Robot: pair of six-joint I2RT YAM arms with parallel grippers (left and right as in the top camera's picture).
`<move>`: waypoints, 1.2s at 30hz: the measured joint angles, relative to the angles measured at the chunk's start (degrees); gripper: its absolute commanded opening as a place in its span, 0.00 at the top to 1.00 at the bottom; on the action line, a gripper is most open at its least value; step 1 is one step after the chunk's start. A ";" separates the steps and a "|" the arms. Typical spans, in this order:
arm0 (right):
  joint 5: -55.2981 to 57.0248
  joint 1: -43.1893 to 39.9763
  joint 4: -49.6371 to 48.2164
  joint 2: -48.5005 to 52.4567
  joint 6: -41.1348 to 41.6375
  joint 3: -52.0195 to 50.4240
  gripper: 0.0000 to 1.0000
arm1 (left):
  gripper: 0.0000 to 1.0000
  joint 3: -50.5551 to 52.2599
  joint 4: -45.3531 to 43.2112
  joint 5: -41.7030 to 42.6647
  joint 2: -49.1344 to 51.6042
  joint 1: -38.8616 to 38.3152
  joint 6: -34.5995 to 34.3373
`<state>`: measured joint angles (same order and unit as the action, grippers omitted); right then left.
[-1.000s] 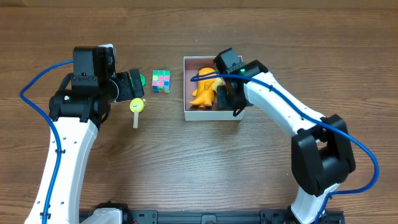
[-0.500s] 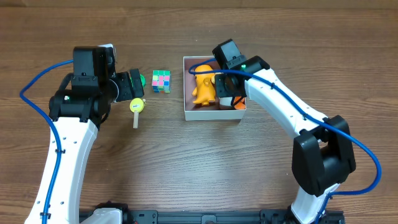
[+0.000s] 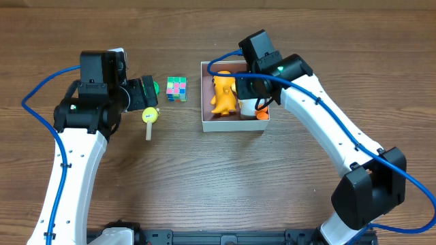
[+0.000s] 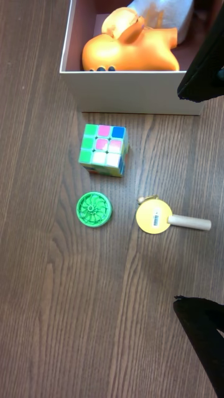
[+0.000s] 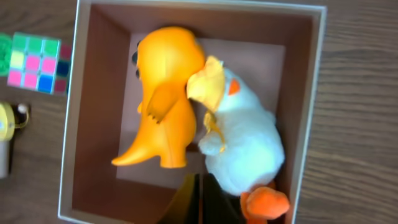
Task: Pack container
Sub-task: 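Press the duck down into the box and open the right gripper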
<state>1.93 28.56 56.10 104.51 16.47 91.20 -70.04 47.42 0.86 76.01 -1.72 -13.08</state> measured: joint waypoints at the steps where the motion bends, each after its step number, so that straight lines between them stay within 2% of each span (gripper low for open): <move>1: -0.48 0.04 -0.74 0.00 0.37 -0.96 0.96 | 0.00 0.00 0.00 0.00 0.00 0.00 0.00; 12: -1.77 0.02 -13.88 0.04 2.84 -16.46 0.94 | 0.00 0.00 -1.16 0.02 0.00 0.00 0.00; 22: 2.62 -1.11 -25.14 0.13 3.04 -17.86 0.92 | 0.00 0.00 -1.11 0.02 0.00 0.00 0.00; 25: 4.02 -2.51 -26.97 0.13 3.02 -17.86 0.96 | 0.00 0.00 -1.07 0.02 0.00 0.00 0.00; 30: 4.09 -3.78 -19.45 0.15 1.70 -16.48 0.95 | 0.00 0.00 -0.87 0.04 0.00 0.00 0.00; 36: -3.85 -3.76 -5.97 0.13 -0.76 -6.05 0.96 | 0.00 0.00 0.22 0.92 0.00 0.00 0.00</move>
<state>-1.91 24.80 50.13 104.64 15.70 85.14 -70.04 47.64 1.78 76.01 -1.72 -13.08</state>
